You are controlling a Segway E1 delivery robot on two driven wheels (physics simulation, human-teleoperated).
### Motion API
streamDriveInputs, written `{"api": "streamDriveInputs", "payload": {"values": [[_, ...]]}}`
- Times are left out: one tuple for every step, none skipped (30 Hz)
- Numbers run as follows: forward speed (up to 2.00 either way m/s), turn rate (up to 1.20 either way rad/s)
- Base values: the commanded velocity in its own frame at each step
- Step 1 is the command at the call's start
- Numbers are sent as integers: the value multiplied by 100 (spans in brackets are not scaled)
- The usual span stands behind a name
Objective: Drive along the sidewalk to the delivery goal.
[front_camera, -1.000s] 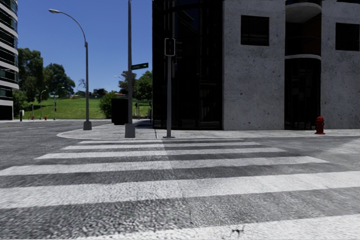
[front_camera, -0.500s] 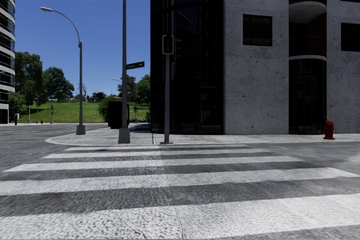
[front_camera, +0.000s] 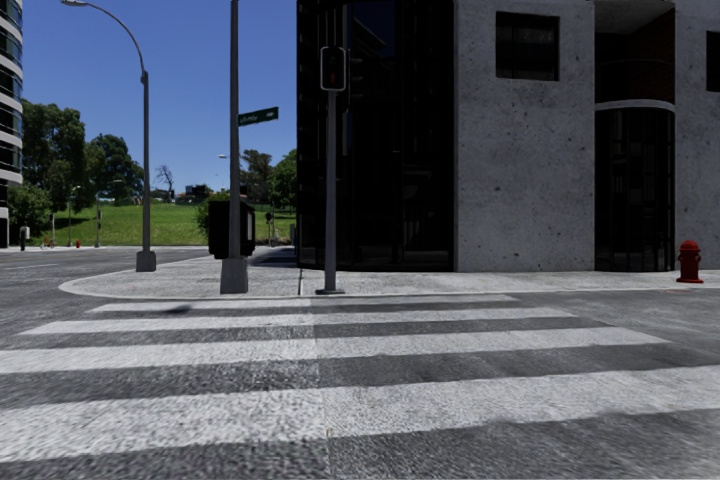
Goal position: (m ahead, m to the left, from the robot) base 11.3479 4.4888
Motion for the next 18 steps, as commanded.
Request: {"api": "streamDriveInputs", "payload": {"values": [[129, 2], [128, 22], [128, 30], [128, 30], [128, 30], [128, 6], [128, 0], [152, 0], [183, 0], [183, 0], [195, 0], [198, 0], [199, -5], [199, -5], [196, -24], [195, -33], [194, -41], [193, -49]]}}
